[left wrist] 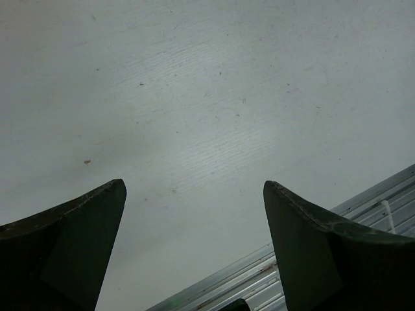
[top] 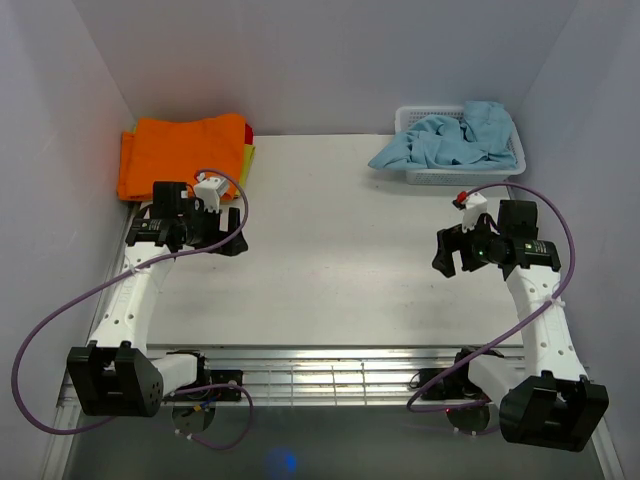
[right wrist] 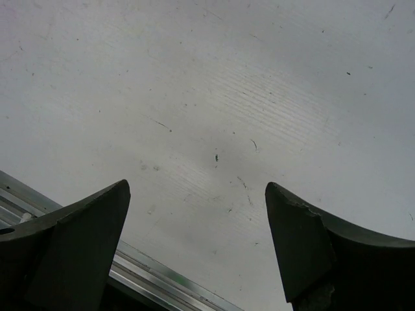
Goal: Fold and stack the trousers
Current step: Grab the trousers from the pile
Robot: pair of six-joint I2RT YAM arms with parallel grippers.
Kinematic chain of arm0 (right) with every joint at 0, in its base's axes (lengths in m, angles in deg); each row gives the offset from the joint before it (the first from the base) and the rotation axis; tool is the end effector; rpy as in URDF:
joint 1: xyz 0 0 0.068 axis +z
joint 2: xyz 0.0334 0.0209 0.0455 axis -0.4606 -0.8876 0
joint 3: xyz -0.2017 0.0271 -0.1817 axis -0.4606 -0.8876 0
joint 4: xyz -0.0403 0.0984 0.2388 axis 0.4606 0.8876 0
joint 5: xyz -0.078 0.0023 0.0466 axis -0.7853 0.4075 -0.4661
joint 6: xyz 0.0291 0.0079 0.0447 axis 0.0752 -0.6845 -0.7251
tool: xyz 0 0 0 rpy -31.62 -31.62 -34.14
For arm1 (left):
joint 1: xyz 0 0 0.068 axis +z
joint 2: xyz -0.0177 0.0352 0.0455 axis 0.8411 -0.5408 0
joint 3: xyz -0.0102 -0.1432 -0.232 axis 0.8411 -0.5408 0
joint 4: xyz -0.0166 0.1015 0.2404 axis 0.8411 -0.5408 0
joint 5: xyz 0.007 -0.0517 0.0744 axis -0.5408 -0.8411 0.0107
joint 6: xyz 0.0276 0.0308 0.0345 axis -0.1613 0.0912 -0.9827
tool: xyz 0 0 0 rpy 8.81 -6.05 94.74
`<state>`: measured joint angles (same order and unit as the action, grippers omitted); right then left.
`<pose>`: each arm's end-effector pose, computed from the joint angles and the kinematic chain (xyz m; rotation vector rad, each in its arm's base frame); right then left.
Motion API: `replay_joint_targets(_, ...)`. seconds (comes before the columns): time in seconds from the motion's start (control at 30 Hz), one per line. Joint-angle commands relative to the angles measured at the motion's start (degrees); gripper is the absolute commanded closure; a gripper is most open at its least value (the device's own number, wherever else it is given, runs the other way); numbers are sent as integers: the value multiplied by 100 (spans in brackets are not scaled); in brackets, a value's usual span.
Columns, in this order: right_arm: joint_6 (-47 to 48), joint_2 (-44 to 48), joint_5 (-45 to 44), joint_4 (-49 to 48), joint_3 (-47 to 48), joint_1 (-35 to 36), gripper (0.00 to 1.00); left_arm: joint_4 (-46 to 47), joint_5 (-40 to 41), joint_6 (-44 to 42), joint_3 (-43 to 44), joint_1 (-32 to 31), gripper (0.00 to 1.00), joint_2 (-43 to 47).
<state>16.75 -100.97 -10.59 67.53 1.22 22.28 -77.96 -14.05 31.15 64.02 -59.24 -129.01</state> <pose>0.1968 -0.0030 0.2946 -0.5629 2.2841 0.2745 0.2317 -0.0228 0.3043 0.3642 2.4255 -0.5011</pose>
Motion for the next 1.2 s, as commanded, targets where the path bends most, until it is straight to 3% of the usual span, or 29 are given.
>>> replay_joint_targets(0.0,-219,-184,43,-230,342,-21,10,270,-201,-45,57,13,2,211)
replay_joint_targets(0.17,-597,-974,-133,-905,1577,-21,10,429,-78,149,390,5,2,45)
replay_joint_targets(0.5,-1792,-4478,-1143,-1820,5225,-21,10,534,-113,553,945,13,2,-333)
replay_joint_targets(0.63,-2609,-5571,-1644,-2154,6150,-21,10,543,-78,624,875,13,2,-325)
replay_joint_targets(0.77,-2575,-6477,-1671,-2260,6871,-13,9,578,-43,624,638,5,2,-211)
replay_joint_targets(1.17,-1661,-7848,-2410,-2559,6777,84,9,569,168,624,418,5,2,-263)
